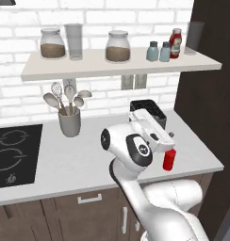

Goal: Put the shaker and condiment bottle from the counter next to their counterparts in the cabinet.

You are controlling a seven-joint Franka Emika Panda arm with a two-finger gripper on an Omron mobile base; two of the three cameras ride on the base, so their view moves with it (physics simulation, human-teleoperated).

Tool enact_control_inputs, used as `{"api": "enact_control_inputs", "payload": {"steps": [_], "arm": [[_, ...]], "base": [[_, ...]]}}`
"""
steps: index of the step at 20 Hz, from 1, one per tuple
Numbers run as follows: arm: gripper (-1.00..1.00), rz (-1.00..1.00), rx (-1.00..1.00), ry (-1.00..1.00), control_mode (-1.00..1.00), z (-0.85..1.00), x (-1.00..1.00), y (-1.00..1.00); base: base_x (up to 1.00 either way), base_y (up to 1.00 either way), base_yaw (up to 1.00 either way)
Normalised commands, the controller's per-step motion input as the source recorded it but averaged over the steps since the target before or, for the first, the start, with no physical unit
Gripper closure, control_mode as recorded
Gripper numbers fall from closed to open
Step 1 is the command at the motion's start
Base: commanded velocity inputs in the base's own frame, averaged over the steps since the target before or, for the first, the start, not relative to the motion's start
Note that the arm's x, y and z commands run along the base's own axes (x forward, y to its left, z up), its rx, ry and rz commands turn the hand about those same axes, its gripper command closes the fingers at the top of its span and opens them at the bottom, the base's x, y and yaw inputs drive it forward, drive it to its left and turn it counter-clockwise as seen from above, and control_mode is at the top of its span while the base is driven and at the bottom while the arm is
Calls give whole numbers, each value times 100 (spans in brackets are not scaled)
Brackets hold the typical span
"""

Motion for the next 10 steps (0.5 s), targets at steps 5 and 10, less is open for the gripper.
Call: {"api": "enact_control_inputs", "payload": {"steps": [5, 10], "arm": [[-100, -36, 4, 19, -100, 0, 16, 0], [-100, -3, 0, 3, -100, -55, -20, 0]], "base": [[0, 0, 0], [0, 0, 0]]}}
